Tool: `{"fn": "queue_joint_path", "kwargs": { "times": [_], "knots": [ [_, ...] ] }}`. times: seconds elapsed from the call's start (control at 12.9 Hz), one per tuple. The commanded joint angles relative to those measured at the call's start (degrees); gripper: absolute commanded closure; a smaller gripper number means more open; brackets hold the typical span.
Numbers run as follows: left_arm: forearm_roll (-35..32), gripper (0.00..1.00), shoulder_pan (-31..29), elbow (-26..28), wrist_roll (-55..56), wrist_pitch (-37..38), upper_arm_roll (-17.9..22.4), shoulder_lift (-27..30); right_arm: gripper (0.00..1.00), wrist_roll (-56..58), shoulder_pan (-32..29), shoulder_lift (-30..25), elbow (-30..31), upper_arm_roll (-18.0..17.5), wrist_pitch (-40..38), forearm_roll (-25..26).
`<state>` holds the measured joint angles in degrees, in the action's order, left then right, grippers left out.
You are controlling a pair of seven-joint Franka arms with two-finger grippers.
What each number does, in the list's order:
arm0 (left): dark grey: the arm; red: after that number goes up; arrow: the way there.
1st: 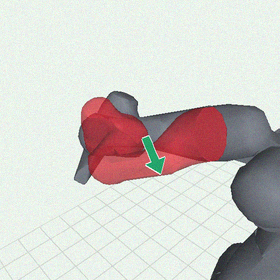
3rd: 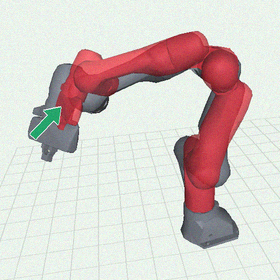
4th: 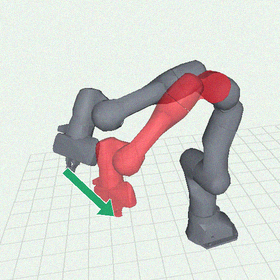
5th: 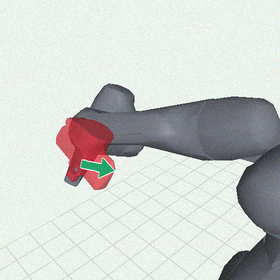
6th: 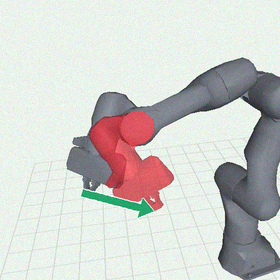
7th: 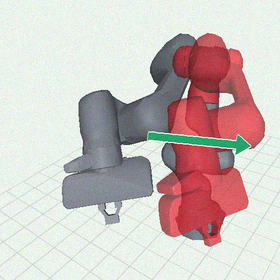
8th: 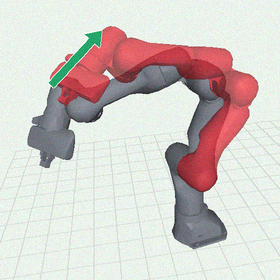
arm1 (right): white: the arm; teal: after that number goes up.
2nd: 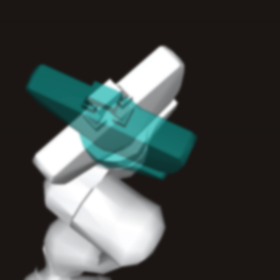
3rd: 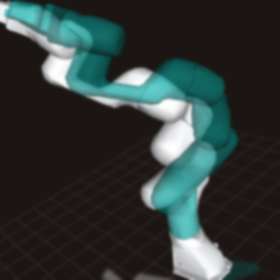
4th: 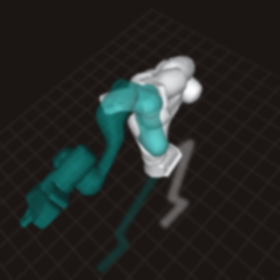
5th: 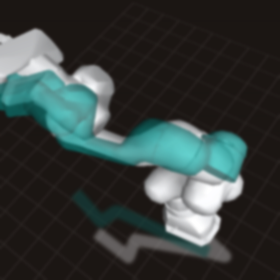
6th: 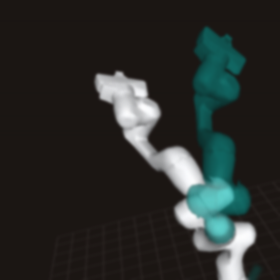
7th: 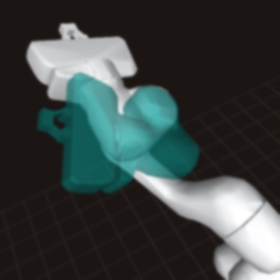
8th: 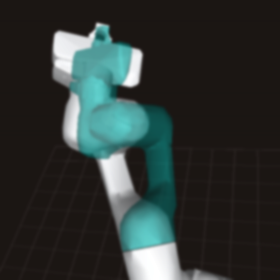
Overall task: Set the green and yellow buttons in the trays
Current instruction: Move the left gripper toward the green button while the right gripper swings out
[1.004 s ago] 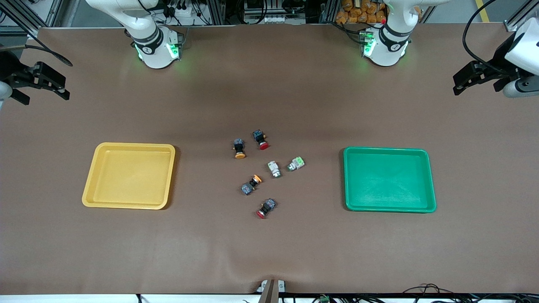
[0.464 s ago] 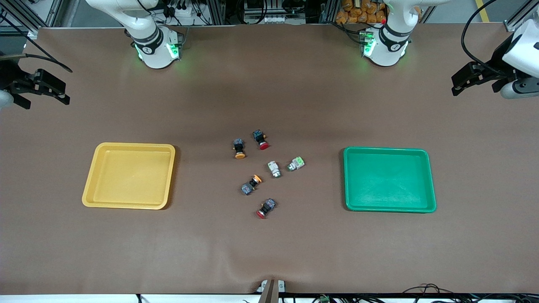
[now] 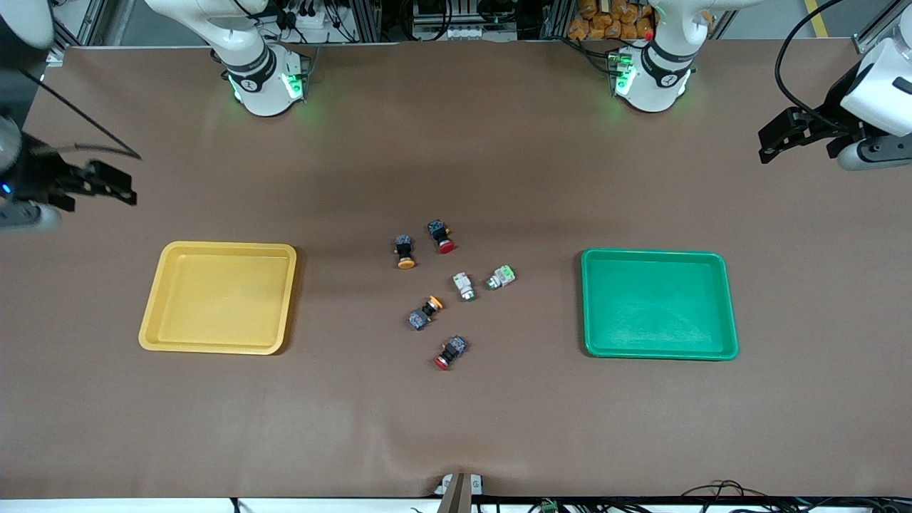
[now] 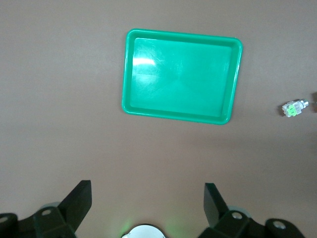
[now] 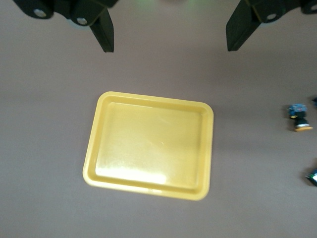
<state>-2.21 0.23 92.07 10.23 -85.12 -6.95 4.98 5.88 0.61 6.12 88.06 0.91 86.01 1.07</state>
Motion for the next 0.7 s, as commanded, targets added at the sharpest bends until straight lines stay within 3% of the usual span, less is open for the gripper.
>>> {"fn": "queue_joint_path", "kwargs": {
  "times": [0.0,0.31,0.62],
  "knots": [
    [0.98,0.0,0.38,0.91,-0.83,0.4,-0.43,-0.59,0.0,0.09,-1.75,2.5,-1.4,-0.56,-0.4,1.57],
    [0.98,0.0,0.83,4.51,-0.04,-5.2,-5.17,-4.71,0.0,-5.23,-1.84,2.5,-1.4,-0.65,-0.49,0.08],
    [0.98,0.0,0.92,10.23,6.8,-16.72,-10.18,-9.54,0.0,-22.29,-1.58,2.5,-1.4,-0.65,-1.02,-9.14]
  ]
}}
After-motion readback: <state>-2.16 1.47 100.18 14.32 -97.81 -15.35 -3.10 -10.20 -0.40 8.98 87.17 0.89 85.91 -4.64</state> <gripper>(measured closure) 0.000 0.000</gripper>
